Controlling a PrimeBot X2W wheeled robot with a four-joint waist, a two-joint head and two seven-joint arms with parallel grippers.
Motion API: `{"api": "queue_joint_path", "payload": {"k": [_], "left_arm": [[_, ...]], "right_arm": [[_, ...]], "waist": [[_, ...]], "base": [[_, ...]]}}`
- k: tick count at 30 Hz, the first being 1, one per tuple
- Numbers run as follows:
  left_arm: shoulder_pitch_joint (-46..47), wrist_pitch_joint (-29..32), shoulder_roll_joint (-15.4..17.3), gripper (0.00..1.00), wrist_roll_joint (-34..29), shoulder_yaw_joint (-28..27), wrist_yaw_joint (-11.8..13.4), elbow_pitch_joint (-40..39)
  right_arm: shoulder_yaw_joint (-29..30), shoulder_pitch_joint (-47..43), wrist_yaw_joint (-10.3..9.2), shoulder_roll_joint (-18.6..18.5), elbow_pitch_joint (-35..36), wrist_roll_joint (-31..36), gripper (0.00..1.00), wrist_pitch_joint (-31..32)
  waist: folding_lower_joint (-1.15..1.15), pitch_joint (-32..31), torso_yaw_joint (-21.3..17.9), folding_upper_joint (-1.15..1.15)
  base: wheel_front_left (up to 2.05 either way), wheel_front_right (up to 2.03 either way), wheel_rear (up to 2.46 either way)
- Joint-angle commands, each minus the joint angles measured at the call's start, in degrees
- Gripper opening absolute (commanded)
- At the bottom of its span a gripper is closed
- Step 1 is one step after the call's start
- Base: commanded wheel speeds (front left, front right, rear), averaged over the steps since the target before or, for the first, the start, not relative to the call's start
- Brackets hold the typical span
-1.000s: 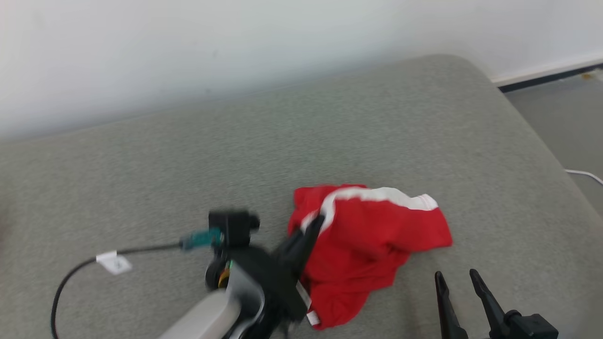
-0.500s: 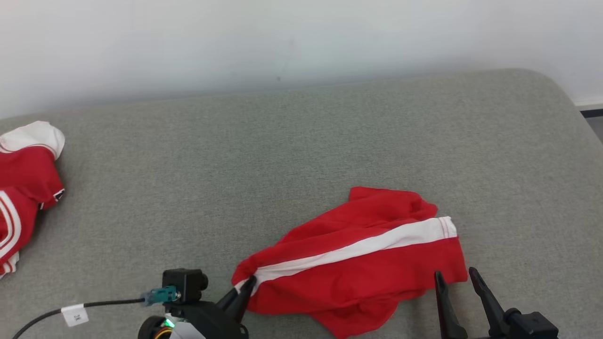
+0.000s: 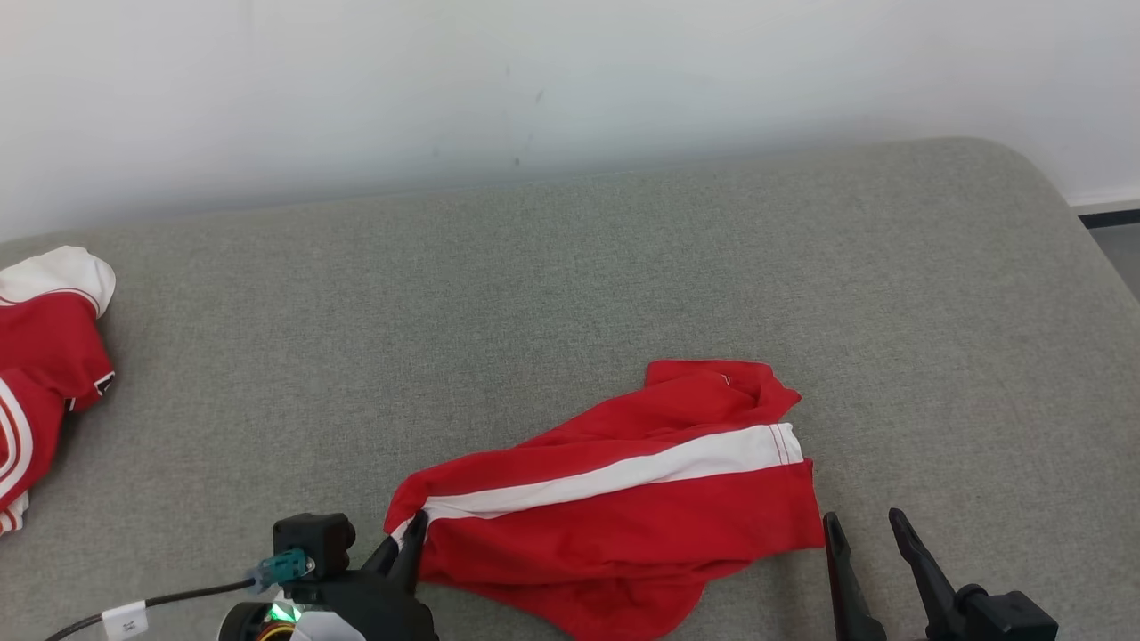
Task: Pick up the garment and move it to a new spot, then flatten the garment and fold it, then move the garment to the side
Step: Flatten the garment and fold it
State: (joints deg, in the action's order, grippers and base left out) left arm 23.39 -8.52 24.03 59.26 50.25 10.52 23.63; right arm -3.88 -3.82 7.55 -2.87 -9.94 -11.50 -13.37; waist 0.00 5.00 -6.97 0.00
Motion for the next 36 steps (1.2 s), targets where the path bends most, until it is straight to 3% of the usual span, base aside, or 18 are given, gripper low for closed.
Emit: {"api": "queue_joint_path", "payload": {"k": [1, 12, 19, 26, 31, 36], "left_arm": [[-0.78, -0.68, -0.35, 1.00, 0.21, -0.40, -0.09, -0.10], [-7.67, -6.39, -0.59, 1.00, -0.10, -6.07, 1.90, -3.91], [-17.38, -6.68, -3.97, 1.00, -12.00, -22.84, 0.50, -13.25], [-28.37, -6.70, -13.38, 1.00, -31.70, -40.56, -4.07, -21.84], [-33.06, -6.70, -17.79, 1.00, -40.25, -47.41, -7.67, -22.78], [-35.68, -6.71, -19.76, 1.00, -45.09, -51.61, -11.70, -21.90]], "right_arm": [[0.19, -0.38, -0.13, -0.02, 0.01, -0.26, 1.00, -0.19], [1.62, -1.76, -0.13, -0.02, 0.38, -0.27, 1.00, 0.25], [2.79, -2.91, -0.13, -0.02, 0.67, -0.23, 1.00, 0.49], [4.07, -3.83, -0.13, -0.02, 0.35, -0.31, 1.00, 0.20], [4.91, -4.77, -0.13, -0.02, 0.10, -0.11, 1.00, -0.13], [5.57, -5.84, -0.13, -0.02, -0.29, 0.04, 1.00, -0.35]], "waist": [[0.00, -0.11, 0.01, 0.00], [0.00, -2.23, 1.58, 0.00], [0.00, -4.50, 3.30, 0.00], [0.00, -7.05, 5.06, 0.00], [0.00, -8.68, 6.17, 0.00], [0.00, -10.08, 6.99, 0.00]], "base": [[0.00, 0.00, 0.00], [0.00, 0.00, 0.00], [0.00, 0.00, 0.00], [0.00, 0.00, 0.00], [0.00, 0.00, 0.00], [0.00, 0.00, 0.00]]}}
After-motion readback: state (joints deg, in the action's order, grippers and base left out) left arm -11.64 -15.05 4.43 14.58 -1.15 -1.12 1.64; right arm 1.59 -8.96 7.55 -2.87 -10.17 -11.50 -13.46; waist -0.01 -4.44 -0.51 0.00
